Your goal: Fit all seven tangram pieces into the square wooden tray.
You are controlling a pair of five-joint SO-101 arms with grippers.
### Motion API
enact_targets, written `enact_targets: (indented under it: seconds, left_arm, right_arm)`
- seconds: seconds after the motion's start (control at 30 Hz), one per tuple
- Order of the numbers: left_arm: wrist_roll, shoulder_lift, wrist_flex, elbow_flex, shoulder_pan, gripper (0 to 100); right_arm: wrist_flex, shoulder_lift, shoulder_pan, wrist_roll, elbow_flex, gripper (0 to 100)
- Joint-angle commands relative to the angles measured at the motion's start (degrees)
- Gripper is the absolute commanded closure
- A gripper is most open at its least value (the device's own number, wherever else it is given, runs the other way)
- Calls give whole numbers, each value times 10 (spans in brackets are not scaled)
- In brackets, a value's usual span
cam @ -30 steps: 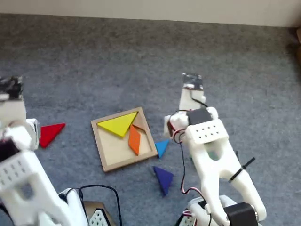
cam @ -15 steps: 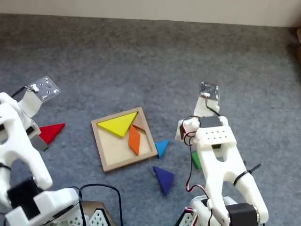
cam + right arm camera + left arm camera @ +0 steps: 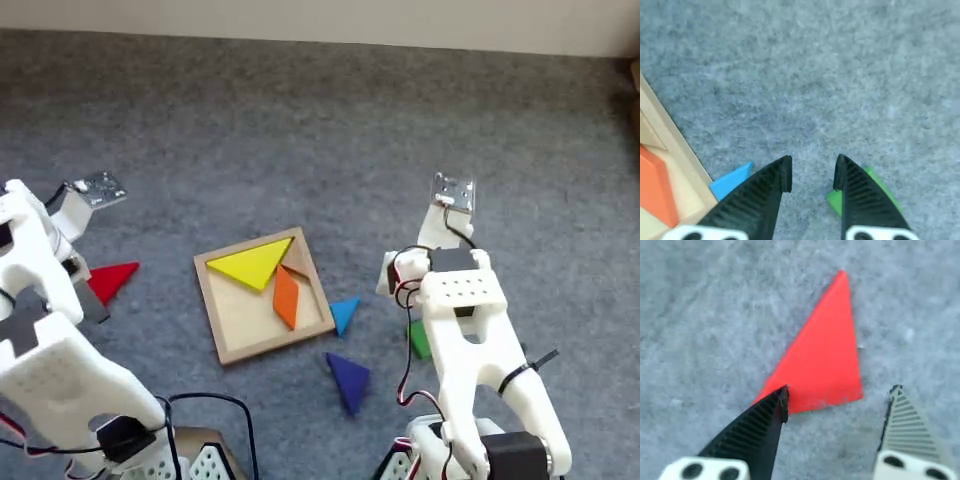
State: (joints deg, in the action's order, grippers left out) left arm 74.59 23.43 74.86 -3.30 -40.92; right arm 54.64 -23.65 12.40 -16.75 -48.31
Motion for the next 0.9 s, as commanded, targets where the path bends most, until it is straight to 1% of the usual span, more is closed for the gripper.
enact_targets:
  seconds: [0.0, 0.07, 0.2, 0.37, 0.5, 0.77, 0.87]
  left_arm:
    - [69, 83, -1, 78, 11, 688]
    - [63, 119, -1, 109, 10, 688]
    - [10, 179, 2, 175, 16, 688]
    - [4, 211, 20, 204, 22, 693]
    - [4, 195, 57, 204, 28, 746]
    - [4, 99, 178, 199, 39, 827]
    - [4, 54, 214, 199, 46, 823]
  right_arm:
    - [-9, -28, -7, -6, 4, 850]
    - [-9, -28, -7, -6, 4, 850]
    - [-9, -28, -7, -6, 4, 850]
    - [-9, -28, -7, -6, 4, 850]
    - [-8, -28, -7, -5, 4, 850]
    - [-8, -28, -7, -4, 4, 850]
    - [-8, -28, -7, -3, 4, 850]
